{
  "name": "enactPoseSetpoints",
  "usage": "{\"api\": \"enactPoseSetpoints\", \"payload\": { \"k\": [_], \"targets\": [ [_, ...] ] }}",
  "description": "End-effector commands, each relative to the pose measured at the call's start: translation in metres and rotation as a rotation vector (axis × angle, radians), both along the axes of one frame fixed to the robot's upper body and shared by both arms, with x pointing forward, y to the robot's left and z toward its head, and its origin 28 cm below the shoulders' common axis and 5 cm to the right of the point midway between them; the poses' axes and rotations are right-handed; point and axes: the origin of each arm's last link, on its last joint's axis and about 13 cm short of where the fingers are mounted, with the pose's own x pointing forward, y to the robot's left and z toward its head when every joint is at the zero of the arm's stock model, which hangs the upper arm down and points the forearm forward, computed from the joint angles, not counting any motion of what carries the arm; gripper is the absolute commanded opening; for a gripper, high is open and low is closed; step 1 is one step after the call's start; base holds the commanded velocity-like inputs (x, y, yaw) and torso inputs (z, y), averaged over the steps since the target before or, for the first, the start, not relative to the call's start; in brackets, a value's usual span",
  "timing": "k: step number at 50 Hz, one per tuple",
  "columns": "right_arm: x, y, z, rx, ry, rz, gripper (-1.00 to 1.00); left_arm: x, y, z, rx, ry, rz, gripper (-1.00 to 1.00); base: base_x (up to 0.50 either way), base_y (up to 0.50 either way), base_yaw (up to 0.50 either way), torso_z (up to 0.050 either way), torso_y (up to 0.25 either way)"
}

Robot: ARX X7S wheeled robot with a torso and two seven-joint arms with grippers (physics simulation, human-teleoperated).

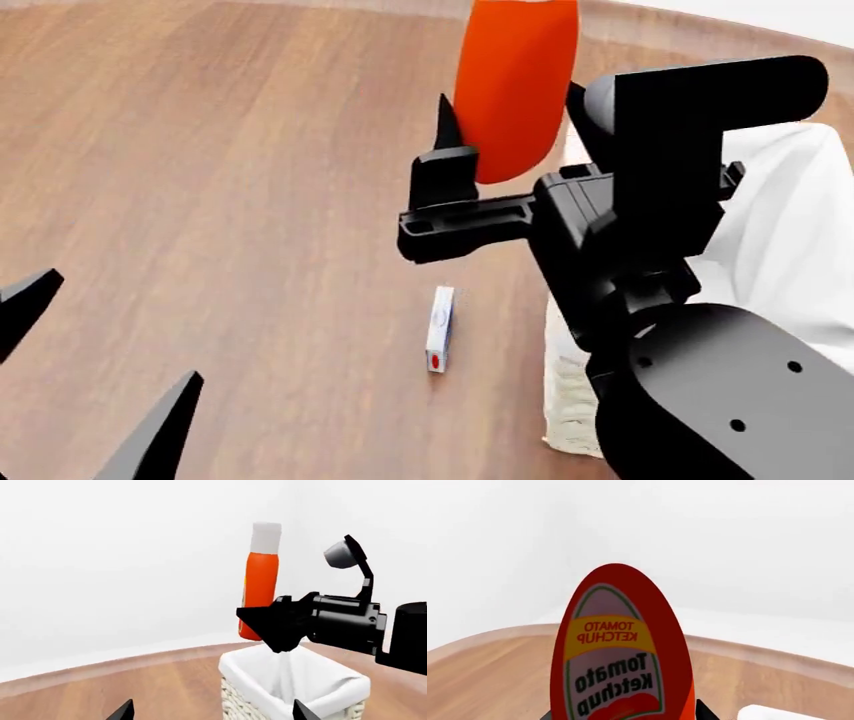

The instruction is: Pick up the ketchup, and put it in the basket.

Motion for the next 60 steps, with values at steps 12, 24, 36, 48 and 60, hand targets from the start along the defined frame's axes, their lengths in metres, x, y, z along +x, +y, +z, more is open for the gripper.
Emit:
{"api": "enactPoseSetpoints", "payload": {
  "k": [12, 24, 36, 48, 60],
  "targets": [
    [0.016, -0.019, 0.015, 0.026, 0.040, -0.188, -1.00, -0.023, 0.008, -0.038, -0.135, 0.003, 0.130, 1.00, 0.00, 0.00, 0.00, 0.000, 0.000],
    [0.034, -0.027, 0.022, -0.090, 0.153, -0.492, -1.00, -0.025, 0.011, -0.043, -0.160, 0.012, 0.142, 1.00, 0.00, 0.00, 0.00, 0.001, 0.001],
    [0.048, -0.026, 0.032, -0.187, 0.245, -0.583, -1.00, -0.027, 0.009, -0.040, -0.161, 0.012, 0.127, 1.00, 0.00, 0.00, 0.00, 0.000, 0.000],
    [0.059, -0.037, 0.030, -0.216, 0.409, -0.649, -1.00, -0.027, 0.010, -0.040, -0.161, 0.015, 0.128, 1.00, 0.00, 0.00, 0.00, 0.000, 0.001],
    [0.061, -0.044, 0.033, -0.217, 0.494, -0.639, -1.00, -0.027, 0.008, -0.040, -0.160, 0.020, 0.118, 1.00, 0.00, 0.00, 0.00, 0.000, 0.000]
  ]
}}
